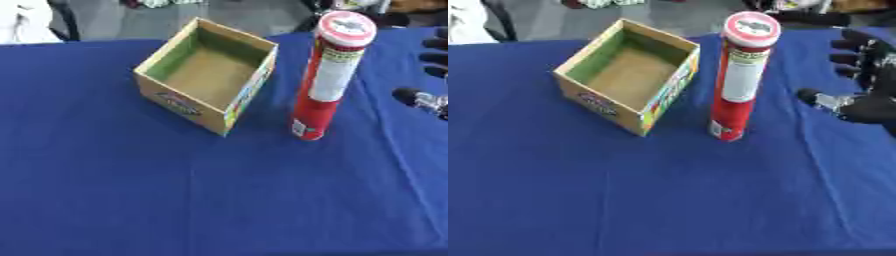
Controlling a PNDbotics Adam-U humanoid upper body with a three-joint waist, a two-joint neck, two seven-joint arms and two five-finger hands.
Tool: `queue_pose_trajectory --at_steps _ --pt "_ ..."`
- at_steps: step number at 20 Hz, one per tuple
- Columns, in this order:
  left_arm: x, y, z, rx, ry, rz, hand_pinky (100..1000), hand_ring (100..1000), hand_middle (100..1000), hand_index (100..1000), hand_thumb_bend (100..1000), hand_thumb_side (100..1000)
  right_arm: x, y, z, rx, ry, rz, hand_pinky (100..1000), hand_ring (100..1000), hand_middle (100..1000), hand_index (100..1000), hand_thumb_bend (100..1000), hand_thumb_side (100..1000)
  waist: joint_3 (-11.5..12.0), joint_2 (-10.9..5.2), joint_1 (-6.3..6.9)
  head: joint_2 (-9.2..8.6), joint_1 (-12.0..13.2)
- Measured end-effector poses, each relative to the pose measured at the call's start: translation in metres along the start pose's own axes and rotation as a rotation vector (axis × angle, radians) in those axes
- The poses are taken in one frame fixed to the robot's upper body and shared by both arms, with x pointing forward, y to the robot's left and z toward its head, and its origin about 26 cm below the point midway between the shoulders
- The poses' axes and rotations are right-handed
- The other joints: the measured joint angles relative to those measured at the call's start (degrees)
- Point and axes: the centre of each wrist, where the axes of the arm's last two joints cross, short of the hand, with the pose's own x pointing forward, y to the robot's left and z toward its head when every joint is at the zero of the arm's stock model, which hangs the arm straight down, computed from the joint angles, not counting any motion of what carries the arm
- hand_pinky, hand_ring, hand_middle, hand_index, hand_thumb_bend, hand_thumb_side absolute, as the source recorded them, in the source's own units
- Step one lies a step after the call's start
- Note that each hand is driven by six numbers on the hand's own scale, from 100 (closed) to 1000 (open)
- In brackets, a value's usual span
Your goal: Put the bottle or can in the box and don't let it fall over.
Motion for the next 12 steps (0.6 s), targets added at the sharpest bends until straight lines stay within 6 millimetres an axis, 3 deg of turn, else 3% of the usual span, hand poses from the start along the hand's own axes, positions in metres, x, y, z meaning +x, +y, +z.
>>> queue_pose_trajectory --at_steps 5,12 --pt "0.0046 -0.0019 0.0004 -0.042 -0.027 -0.053 843 782 741 897 777 415 0.0015 0.0007 0.0001 -0.002 0.001 -0.003 928 898 878 952 614 100 0.1 0.01 -0.2 -0.78 -0.8" --pt "0.006 -0.0025 0.0006 -0.069 -0.032 -0.074 840 781 740 892 717 416 0.0016 0.0007 0.0001 0.0 0.002 -0.003 928 898 879 955 610 100 0.3 0.05 -0.22 -1.58 -2.2"
